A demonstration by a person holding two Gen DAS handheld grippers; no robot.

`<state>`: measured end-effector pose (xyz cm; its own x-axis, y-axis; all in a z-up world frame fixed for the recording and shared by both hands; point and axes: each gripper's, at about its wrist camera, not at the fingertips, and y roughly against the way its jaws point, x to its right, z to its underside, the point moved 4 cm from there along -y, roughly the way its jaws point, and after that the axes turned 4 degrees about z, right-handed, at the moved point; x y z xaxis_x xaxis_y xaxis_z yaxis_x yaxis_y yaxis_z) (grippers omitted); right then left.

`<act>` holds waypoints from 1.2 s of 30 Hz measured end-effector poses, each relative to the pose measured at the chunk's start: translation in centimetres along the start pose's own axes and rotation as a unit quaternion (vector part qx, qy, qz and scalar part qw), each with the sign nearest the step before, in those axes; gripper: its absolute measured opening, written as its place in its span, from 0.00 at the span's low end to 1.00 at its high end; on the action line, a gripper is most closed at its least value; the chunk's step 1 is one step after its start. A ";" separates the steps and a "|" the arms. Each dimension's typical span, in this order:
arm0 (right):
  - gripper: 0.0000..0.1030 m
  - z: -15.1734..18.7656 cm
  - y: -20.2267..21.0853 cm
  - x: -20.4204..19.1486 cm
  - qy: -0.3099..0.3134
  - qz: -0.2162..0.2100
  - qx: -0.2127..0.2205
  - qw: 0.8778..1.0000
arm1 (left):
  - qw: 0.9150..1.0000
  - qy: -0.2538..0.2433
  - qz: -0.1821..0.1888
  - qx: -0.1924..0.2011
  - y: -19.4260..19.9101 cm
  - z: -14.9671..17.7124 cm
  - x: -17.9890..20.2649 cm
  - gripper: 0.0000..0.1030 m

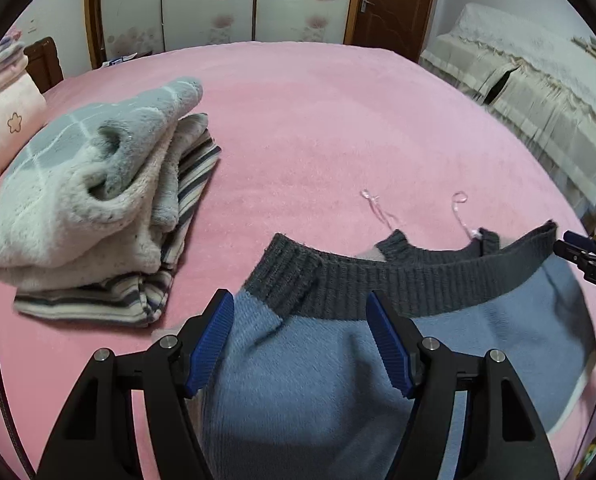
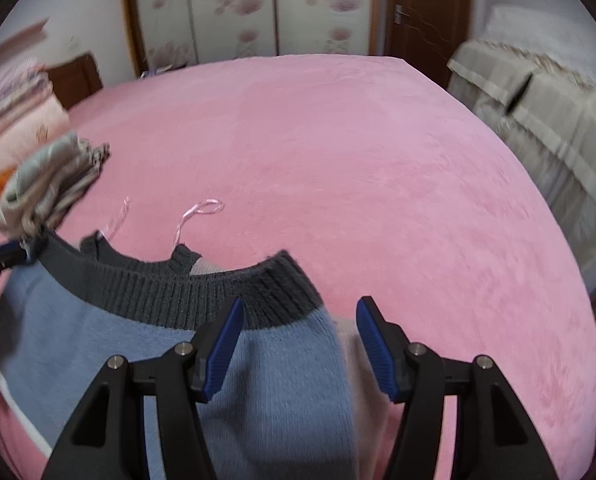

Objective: Fold small clothes
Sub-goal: 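Carry the hem over the body toward the collar with both grippers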

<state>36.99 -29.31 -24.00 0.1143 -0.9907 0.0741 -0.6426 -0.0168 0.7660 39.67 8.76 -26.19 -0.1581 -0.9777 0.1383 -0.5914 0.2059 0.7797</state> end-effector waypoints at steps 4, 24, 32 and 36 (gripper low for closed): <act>0.57 -0.3 -1.7 -0.7 0.019 0.008 -0.012 1.000 | 1.000 0.002 0.002 0.001 -1.0 -0.6 0.0 0.63; 0.10 -0.3 -3.5 2.3 -0.093 0.000 0.010 0.996 | 0.992 0.013 -0.125 0.033 -2.6 -0.9 -1.1 0.08; 0.10 0.0 -5.5 2.2 -0.086 0.021 -0.006 0.996 | 0.988 0.026 -0.154 -0.001 -5.4 0.0 -1.9 0.08; 0.10 0.5 -6.4 2.4 -0.096 0.020 -0.014 0.995 | 0.987 0.030 -0.156 -0.009 -6.2 0.5 -2.0 0.08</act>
<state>40.99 -31.66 -28.99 -0.0582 -0.9982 -0.0166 -0.6224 0.0233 0.7823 43.23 9.50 -31.62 0.0771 -0.9942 -0.0754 -0.5896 -0.1064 0.8007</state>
